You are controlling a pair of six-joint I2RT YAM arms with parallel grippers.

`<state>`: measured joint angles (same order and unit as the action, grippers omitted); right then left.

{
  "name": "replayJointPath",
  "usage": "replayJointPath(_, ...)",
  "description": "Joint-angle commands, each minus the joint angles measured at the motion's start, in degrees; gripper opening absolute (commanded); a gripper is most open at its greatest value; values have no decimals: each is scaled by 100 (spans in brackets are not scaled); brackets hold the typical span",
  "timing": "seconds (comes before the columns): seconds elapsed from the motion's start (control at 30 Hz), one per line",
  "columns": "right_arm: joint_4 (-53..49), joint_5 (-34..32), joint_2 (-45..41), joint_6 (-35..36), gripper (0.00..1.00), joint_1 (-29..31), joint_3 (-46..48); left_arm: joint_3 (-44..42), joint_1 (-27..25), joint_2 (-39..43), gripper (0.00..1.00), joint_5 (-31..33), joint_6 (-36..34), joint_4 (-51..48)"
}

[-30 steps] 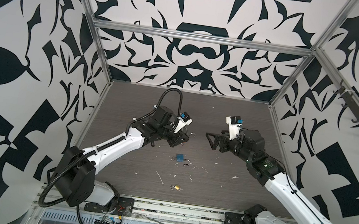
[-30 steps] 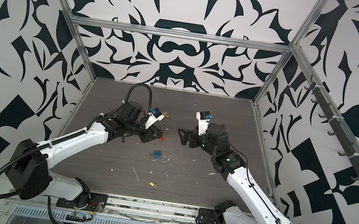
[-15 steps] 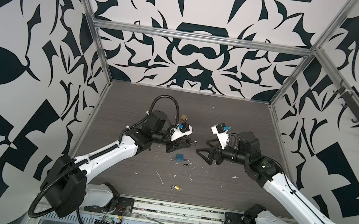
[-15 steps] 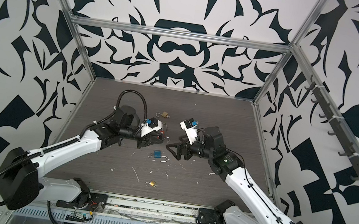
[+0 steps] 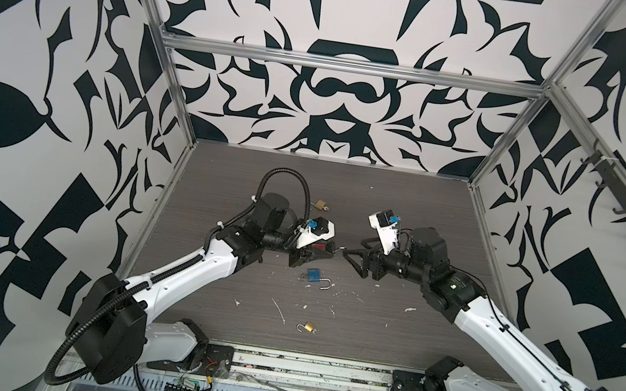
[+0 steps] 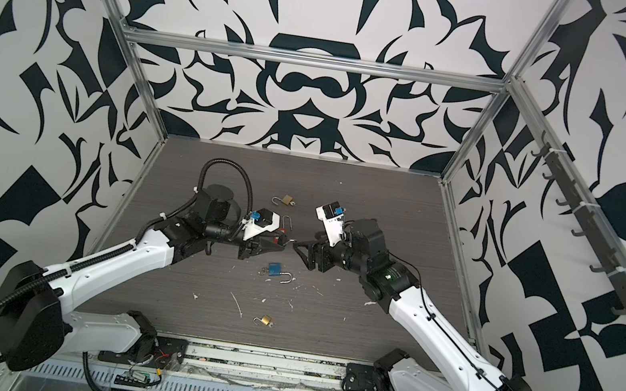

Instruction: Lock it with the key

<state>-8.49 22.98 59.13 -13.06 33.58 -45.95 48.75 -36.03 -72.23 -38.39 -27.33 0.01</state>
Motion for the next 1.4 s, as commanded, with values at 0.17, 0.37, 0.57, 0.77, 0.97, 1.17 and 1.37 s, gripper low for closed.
replayJointPath(0.17,443,-365,124,-199,80,25,-212,-77,-87,174,0,-198,-384,0)
replayJointPath(0.37,88,-956,-69,-400,81,25,-297,-83,-115,215,0,115,-624,-185)
replayJointPath(0.57,-1154,-2278,-194,-1620,82,17,-793,52,-278,170,0,963,-1106,-702)
replayJointPath(0.77,-1633,-1436,98,-3000,79,17,-1088,187,-374,17,0,1511,-1178,-924)
replayJointPath(0.97,-1467,-608,501,-3468,74,23,-1081,268,-438,-37,0,1682,-1116,-907)
replayJointPath(1.17,-1173,-128,819,-3639,64,17,-1092,310,-449,-281,0,1713,-1018,-906)
replayJointPath(1.37,-840,136,1061,-3792,56,38,-1008,372,-457,-384,0,1818,-925,-911)
